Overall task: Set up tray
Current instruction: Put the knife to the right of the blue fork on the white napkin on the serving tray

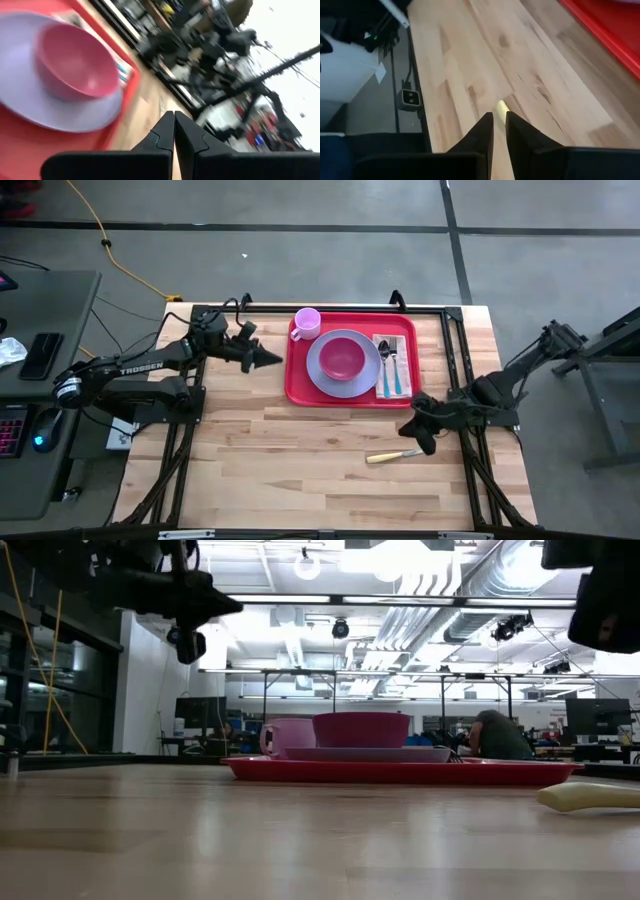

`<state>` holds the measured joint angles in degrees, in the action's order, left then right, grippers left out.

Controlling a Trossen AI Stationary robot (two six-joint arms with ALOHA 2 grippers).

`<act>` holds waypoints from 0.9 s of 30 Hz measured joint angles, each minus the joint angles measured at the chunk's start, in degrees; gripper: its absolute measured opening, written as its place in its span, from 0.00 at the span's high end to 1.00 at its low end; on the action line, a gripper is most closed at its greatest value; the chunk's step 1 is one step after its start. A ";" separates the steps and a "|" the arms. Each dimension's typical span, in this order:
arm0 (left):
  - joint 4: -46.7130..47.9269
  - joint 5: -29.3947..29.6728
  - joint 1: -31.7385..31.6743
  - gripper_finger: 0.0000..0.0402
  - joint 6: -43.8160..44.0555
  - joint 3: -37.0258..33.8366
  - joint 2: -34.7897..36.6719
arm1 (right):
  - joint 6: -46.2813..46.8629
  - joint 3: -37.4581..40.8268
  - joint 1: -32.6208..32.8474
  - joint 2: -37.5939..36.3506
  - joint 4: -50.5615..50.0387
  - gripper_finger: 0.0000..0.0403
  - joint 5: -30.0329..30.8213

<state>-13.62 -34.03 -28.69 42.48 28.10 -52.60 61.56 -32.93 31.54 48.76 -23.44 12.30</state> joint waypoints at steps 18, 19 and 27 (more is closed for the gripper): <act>-9.05 2.67 22.14 0.90 1.52 0.00 0.03 | 5.48 0.00 0.41 12.20 17.78 0.93 -2.78; -10.16 4.38 23.37 0.90 2.18 0.00 0.03 | 5.15 0.00 0.41 12.70 20.34 0.93 -2.21; -14.22 19.00 32.66 0.90 2.97 0.02 -0.76 | -2.06 0.00 4.16 13.89 37.06 0.94 12.86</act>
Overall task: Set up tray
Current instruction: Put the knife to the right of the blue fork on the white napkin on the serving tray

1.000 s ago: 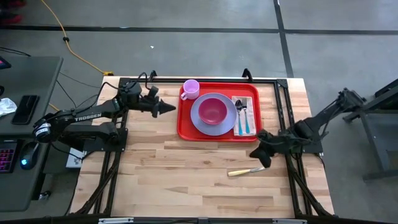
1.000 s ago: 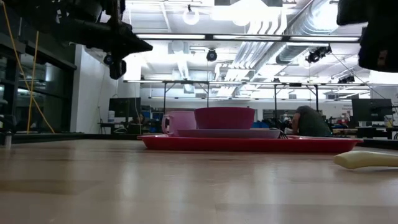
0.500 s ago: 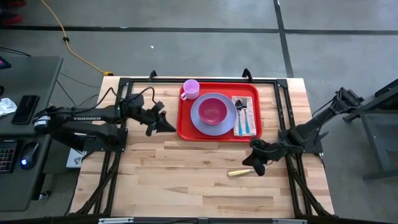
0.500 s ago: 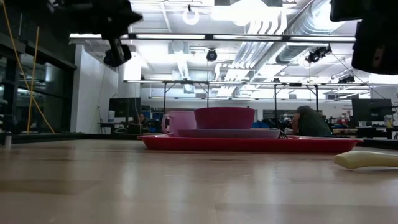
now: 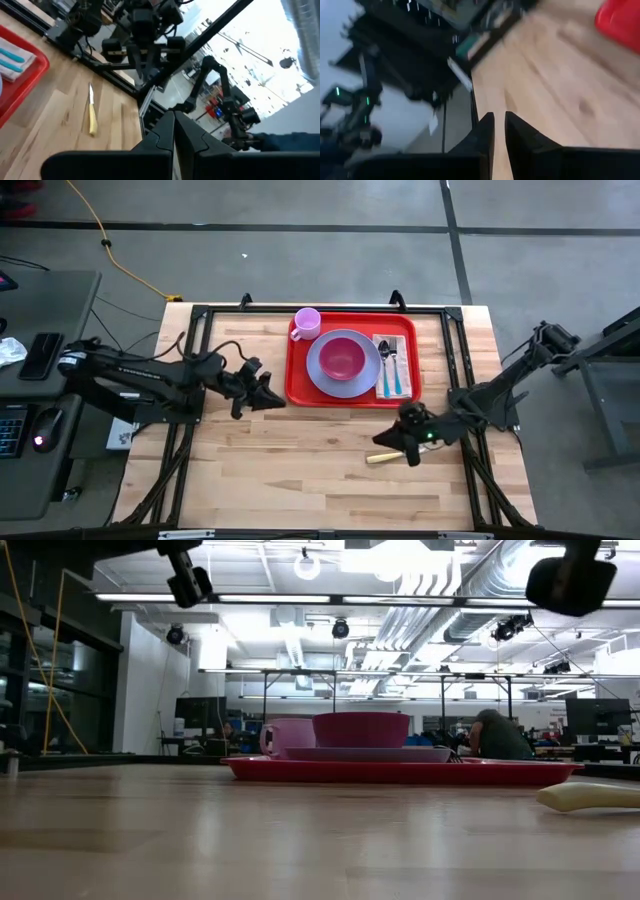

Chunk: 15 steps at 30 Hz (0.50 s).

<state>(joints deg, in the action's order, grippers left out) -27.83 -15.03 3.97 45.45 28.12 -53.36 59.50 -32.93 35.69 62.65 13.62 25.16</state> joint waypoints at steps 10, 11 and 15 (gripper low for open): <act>-3.54 0.27 2.93 0.90 -4.51 6.30 -7.65 | -5.46 0.00 6.11 -0.02 5.10 0.95 16.93; -2.93 -0.66 2.89 0.90 -5.83 7.98 -9.15 | -5.70 0.00 6.55 -0.02 5.10 0.95 18.18; 5.50 -2.84 2.84 0.90 -11.25 17.17 -15.70 | -6.11 0.00 8.54 -0.09 5.10 0.95 22.58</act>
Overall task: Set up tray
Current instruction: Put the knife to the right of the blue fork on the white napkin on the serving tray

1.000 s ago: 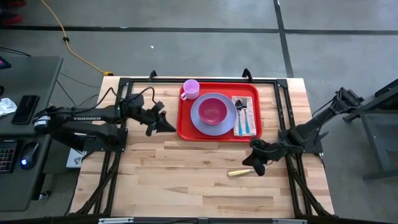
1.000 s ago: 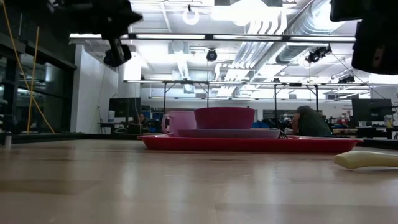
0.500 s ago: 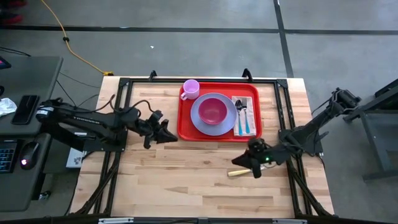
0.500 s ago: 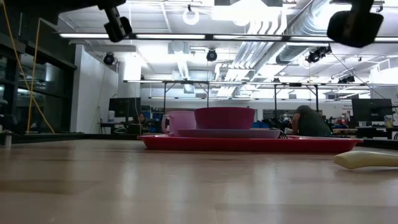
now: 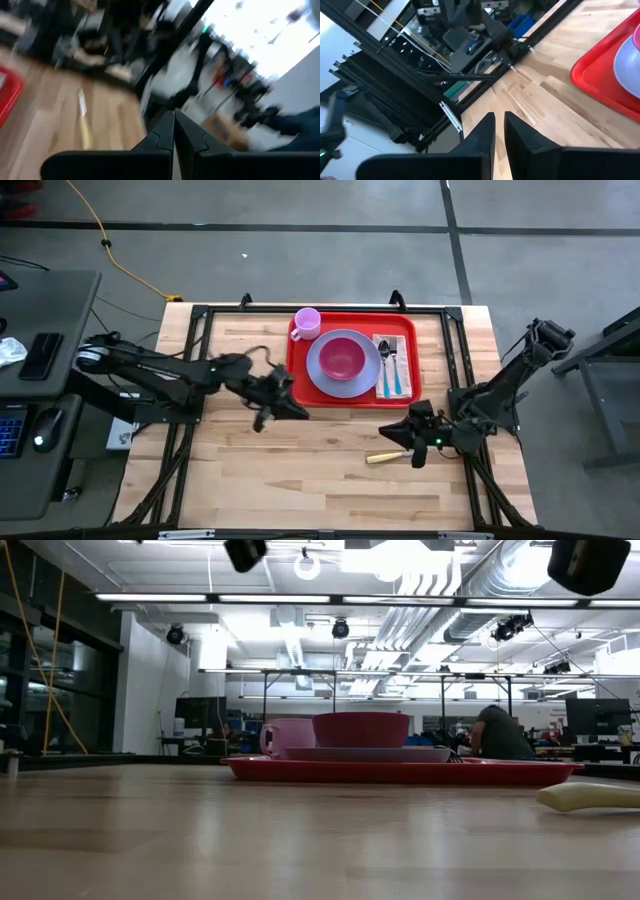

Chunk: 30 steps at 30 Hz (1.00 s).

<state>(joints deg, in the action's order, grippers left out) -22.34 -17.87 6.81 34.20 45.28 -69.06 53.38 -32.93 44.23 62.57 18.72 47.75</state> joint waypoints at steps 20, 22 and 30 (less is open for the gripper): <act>36.14 -1.26 -0.01 0.90 -16.40 43.56 -32.03 | -31.54 0.00 10.72 -14.11 3.65 0.96 22.13; 35.85 -0.81 -0.02 0.90 -17.20 46.29 -34.40 | -34.25 0.00 11.61 -15.74 3.71 0.96 23.23; 35.46 0.49 -0.02 0.90 -17.90 55.71 -44.62 | -39.61 0.00 13.38 -19.72 3.83 0.96 25.21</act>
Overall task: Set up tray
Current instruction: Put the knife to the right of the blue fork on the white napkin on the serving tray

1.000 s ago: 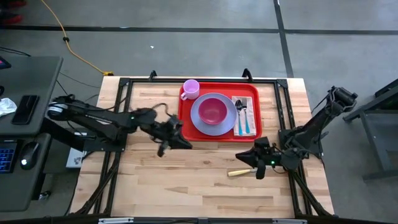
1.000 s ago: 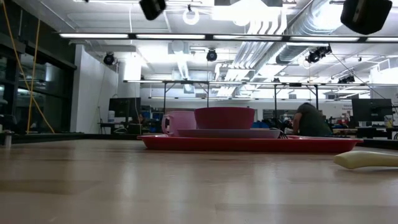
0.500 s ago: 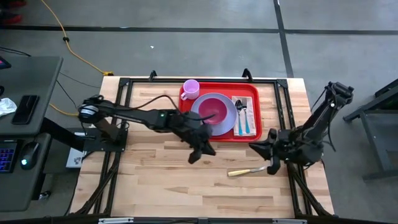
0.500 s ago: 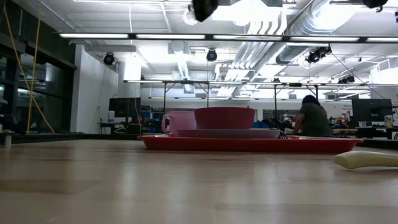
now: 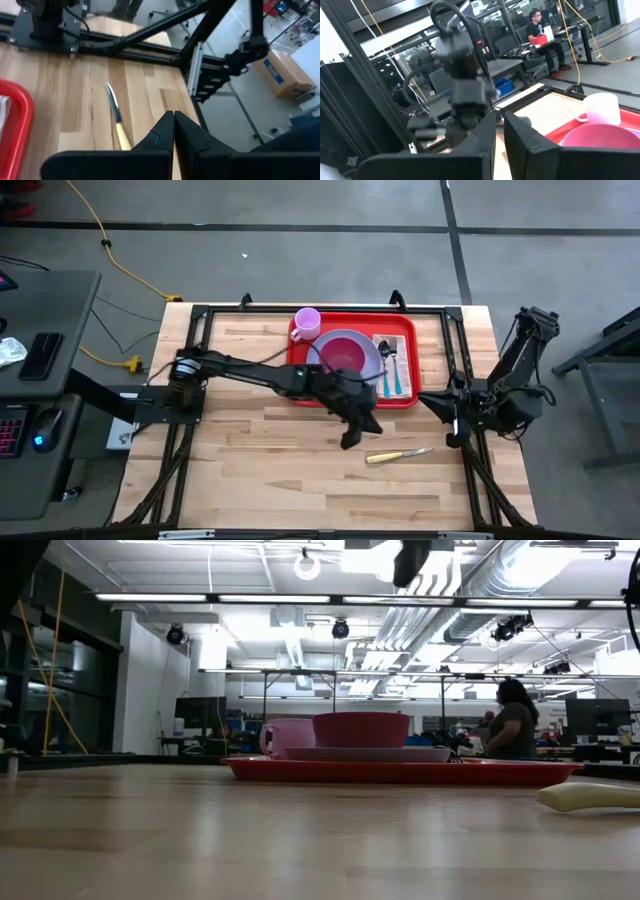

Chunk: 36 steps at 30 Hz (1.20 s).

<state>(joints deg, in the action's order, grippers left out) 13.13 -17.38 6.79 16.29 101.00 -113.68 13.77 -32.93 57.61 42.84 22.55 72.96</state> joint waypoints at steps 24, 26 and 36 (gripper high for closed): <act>-0.43 7.29 4.13 0.90 -1.46 7.05 -15.06 | -2.35 0.00 0.32 -0.56 -0.88 0.96 0.14; -2.91 7.25 4.32 0.90 -1.39 7.40 -16.35 | -2.34 0.00 0.32 -0.56 -0.88 0.96 0.13; -3.24 7.60 4.11 0.90 0.72 7.20 -19.09 | -2.33 0.00 0.32 -0.56 -0.92 0.96 0.10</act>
<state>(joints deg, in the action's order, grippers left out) 9.88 -9.78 10.90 17.01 108.20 -132.77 11.44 -32.93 57.93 42.28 21.63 73.06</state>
